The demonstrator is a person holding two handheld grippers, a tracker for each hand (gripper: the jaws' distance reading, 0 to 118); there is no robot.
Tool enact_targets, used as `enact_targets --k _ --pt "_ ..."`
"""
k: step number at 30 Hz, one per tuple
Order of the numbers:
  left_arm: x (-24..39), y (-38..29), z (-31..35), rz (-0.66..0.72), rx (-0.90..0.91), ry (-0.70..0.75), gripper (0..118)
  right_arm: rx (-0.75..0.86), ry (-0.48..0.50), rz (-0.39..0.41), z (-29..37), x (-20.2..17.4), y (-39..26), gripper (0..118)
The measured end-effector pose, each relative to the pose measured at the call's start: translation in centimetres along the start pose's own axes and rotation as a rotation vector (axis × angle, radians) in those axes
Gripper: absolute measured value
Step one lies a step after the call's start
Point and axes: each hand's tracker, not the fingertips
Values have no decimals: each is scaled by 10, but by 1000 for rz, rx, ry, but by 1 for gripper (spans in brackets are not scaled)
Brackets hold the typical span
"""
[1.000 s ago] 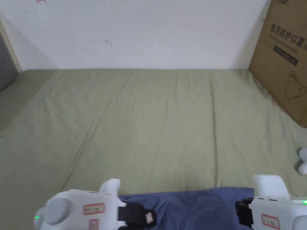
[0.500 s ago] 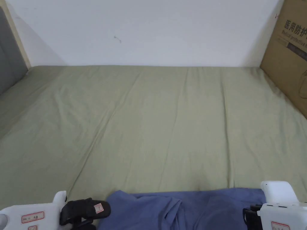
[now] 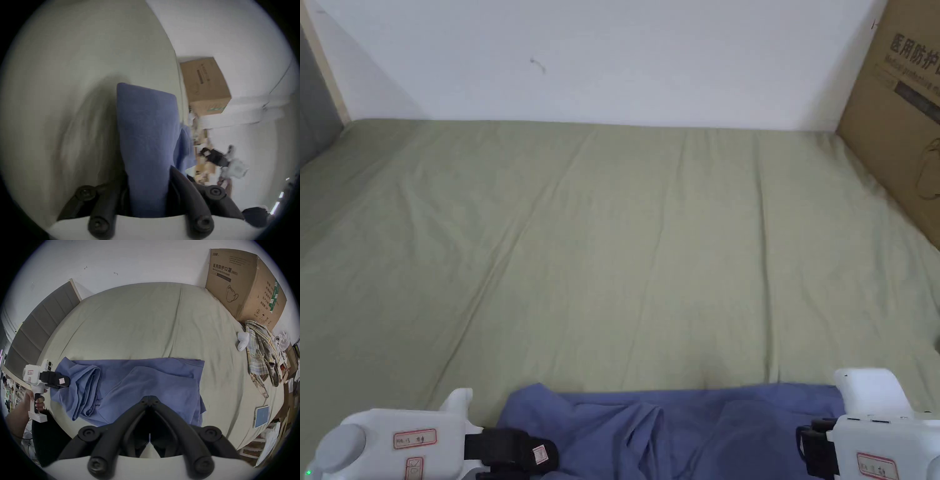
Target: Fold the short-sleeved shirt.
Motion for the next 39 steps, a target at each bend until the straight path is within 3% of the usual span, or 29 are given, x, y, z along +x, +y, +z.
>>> enact_targets --k 3,7,9,10,15,23,24,25,28,32,34,35,36,37,38,39 --pt "33 -3 52 -52 72 220 8 19 13 5 5 -1 3 0" --pt "80 -16 104 -349 126 839 8 41 44 15 8 -6 2 0" --pt "88 -20 112 -419 120 971 8 44 59 17 7 -10 1 0" --pt "95 -21 115 -421 124 975 8 44 70 16 6 -11 0 0" --pt "130 -18 88 -288 125 654 8 52 98 11 10 -14 -5 0" --pt "174 -7 -48 -313 -93 412 9 57 73 -19 15 3 -11 0" --pt "174 -7 -61 -304 -110 389 13 57 72 -20 15 5 -12 0" --pt "174 -7 -73 -283 -115 352 31 57 72 -26 15 8 -12 0" --pt "169 -7 -94 -221 -157 274 116 56 79 -50 14 13 -13 0" --pt "166 -10 -78 -195 -98 203 118 53 79 -47 11 14 -13 0" --pt "166 -10 -61 -245 -37 249 112 51 80 -51 8 15 -12 0" --pt "166 -9 -51 -290 -6 260 100 52 82 -54 7 15 -11 0" --pt "167 -9 -43 -321 11 258 73 54 83 -57 6 16 -11 0" --pt "168 -8 -34 -356 27 267 17 57 84 -60 6 15 -11 0" --pt "170 -9 -30 -364 31 275 1 61 86 -62 5 15 -11 0" --pt "172 -10 -30 -368 25 283 0 63 87 -64 5 15 -10 0"
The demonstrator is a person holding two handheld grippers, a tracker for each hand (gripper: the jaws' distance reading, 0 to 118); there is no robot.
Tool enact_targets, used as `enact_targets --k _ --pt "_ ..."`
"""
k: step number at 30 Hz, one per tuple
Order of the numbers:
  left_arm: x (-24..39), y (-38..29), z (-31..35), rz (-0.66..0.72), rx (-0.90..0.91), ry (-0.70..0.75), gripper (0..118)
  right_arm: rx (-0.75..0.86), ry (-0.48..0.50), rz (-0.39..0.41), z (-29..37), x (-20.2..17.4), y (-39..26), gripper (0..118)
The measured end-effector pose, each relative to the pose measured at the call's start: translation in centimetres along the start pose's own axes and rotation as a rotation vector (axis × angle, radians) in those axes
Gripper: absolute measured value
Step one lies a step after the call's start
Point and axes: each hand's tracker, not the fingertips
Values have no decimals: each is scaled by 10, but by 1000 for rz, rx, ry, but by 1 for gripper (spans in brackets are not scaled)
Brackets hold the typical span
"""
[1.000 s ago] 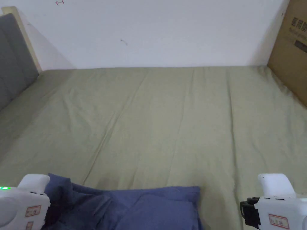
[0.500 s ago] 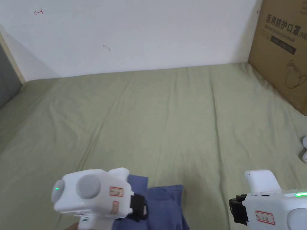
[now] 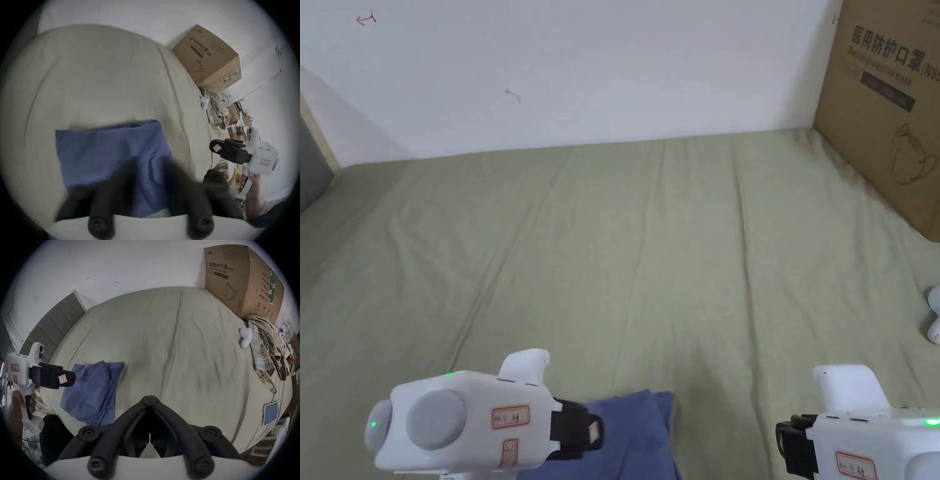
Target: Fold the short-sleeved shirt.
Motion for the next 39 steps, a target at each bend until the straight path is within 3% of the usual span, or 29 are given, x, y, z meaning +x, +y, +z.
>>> enact_targets --k 4,12,16,21,25,30,34,36,39 --pt "8 4 -13 9 -66 -114 0 -3 -1 -1 -3 0 0 0" --pt "10 -28 -114 118 -344 -113 0 -13 -15 -3 -1 4 -2 0" --pt "3 -33 -132 299 -303 -277 0 -15 -24 -7 0 8 -2 0" --pt "30 -29 -99 158 -203 -300 1 -10 -19 -21 7 16 4 0" --pt "20 -21 -19 44 54 -307 1 47 -34 -18 22 19 11 0" --pt "-39 -39 52 86 182 -184 1 43 211 -18 8 -6 16 0" --pt "-87 -53 71 187 186 -74 1 -87 508 -67 -40 -42 16 0" --pt "-103 -58 70 256 172 -84 1 -185 652 -110 -72 -58 16 0" --pt "-128 -64 61 334 142 -122 1 -255 707 -131 -108 -70 14 0"
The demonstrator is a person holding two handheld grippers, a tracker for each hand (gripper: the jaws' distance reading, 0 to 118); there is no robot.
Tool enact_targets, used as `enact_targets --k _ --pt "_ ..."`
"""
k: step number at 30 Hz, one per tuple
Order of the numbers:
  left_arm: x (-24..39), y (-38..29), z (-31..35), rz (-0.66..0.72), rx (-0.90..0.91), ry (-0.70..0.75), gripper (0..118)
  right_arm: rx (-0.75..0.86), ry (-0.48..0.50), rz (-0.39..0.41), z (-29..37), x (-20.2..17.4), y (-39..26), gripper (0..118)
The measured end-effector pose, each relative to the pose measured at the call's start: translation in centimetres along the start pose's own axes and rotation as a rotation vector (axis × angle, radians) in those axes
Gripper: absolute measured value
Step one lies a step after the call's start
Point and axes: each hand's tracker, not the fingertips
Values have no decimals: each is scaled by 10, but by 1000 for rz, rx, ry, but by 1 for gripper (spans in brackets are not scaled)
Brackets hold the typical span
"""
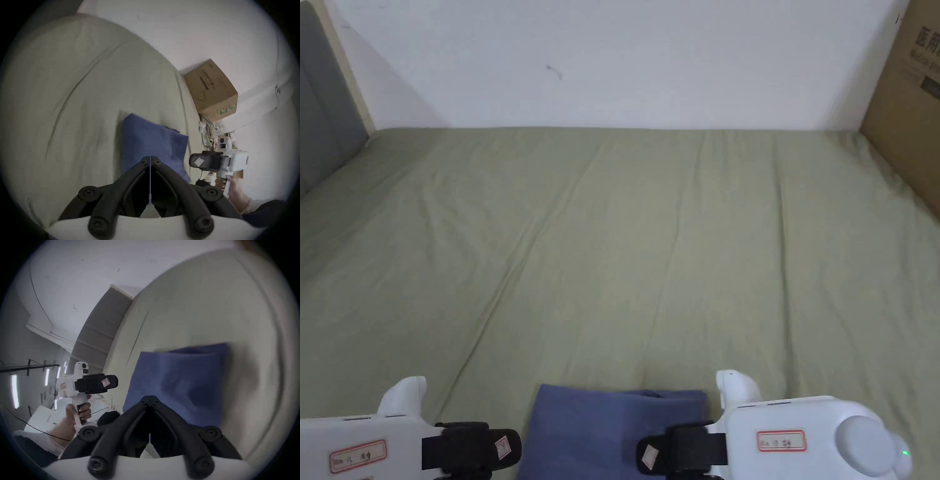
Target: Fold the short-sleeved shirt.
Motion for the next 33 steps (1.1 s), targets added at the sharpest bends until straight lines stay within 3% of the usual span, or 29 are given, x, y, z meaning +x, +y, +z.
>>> enact_targets --k 2,4,5,7,8,9,10,11,12,13,17,24,28,29,30,31,32,33 --pt "-11 1 -5 11 -13 -3 1 -10 -21 3 -15 20 3 0" --pt "-18 3 -10 23 -34 -25 1 -52 -77 -61 -18 45 4 0" --pt "-22 4 -12 25 -42 -37 1 -57 -52 -128 -15 61 2 0" --pt "-30 6 -18 46 -61 -88 6 3 106 -267 -5 81 -1 0" --pt "-36 9 -21 76 -71 -135 17 4 93 -269 -1 86 -4 0" --pt "-42 10 -24 118 -74 -188 36 9 75 -252 3 88 -7 0" --pt "-49 13 -28 159 -90 -225 72 8 74 -243 4 90 -9 0" --pt "-53 15 -34 167 -102 -251 98 11 92 -239 5 92 -10 0" --pt "-54 17 -37 160 -116 -275 116 9 89 -233 5 92 -10 0" --pt "-55 19 -43 139 -133 -303 118 9 87 -227 3 89 -12 0" --pt "-61 29 -59 146 -151 -374 118 15 102 -229 3 92 -13 0" --pt "-45 24 -129 166 -361 -554 118 31 130 -256 3 95 -19 0" --pt "-39 15 -128 97 -305 -527 118 38 136 -261 5 99 -22 0" --pt "-42 14 -124 107 -285 -508 112 40 136 -260 6 99 -22 0" --pt "-47 15 -119 108 -257 -444 94 39 132 -256 6 98 -22 0" --pt "-53 14 -117 87 -243 -299 37 36 111 -236 6 98 -22 0" --pt "-59 13 -118 69 -271 -214 22 34 98 -205 6 95 -21 0" --pt "-62 11 -116 142 -269 -341 22 27 80 -184 5 94 -20 0"
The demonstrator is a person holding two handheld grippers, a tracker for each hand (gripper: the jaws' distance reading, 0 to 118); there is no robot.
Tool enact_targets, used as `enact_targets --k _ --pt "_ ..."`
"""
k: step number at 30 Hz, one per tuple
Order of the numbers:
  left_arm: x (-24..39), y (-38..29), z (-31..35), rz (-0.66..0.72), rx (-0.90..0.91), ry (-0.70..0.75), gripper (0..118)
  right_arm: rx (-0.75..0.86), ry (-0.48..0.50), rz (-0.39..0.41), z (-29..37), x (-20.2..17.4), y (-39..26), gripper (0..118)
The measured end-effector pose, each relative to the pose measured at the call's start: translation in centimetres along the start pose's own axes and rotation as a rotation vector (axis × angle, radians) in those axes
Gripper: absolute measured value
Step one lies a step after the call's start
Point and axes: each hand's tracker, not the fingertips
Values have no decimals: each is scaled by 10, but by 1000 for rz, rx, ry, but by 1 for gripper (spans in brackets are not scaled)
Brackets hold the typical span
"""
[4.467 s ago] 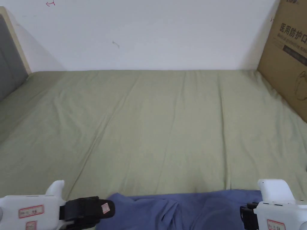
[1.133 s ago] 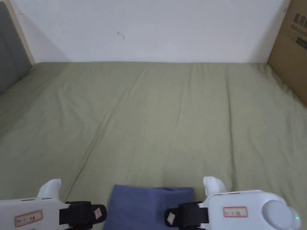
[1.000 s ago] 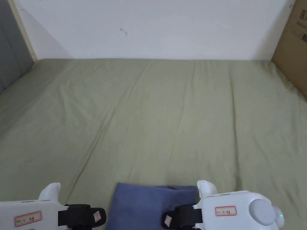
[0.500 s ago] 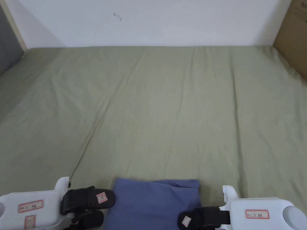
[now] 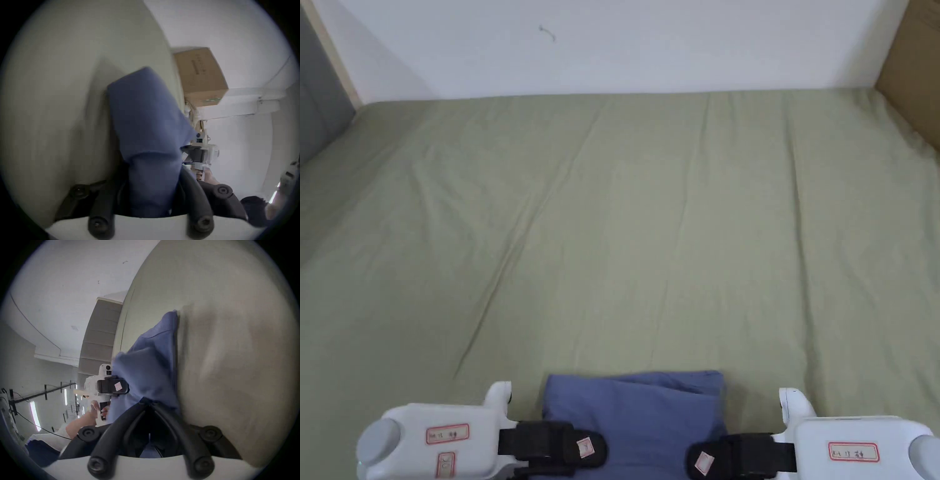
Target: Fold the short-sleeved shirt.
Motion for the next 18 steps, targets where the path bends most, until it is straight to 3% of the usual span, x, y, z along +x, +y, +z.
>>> enact_targets --k 1,4,8,10,13,16,18 --pt "9 -1 2 10 18 -2 22 -1 -20 6 0 -3 1 0" --pt "39 -1 1 -143 10 150 22 3 -55 -11 1 -13 1 0" --pt "81 -5 26 -310 -4 273 22 94 -218 -22 12 -57 -10 0" --pt "95 -2 54 -379 8 353 22 132 -324 63 8 -92 -14 0" --pt "100 10 106 -399 23 450 22 228 -399 140 -14 -149 -18 0" --pt "99 22 162 -437 55 589 23 297 -381 192 -56 -205 -17 0" --pt "92 29 197 -418 73 656 22 289 -408 276 -92 -238 -16 0"
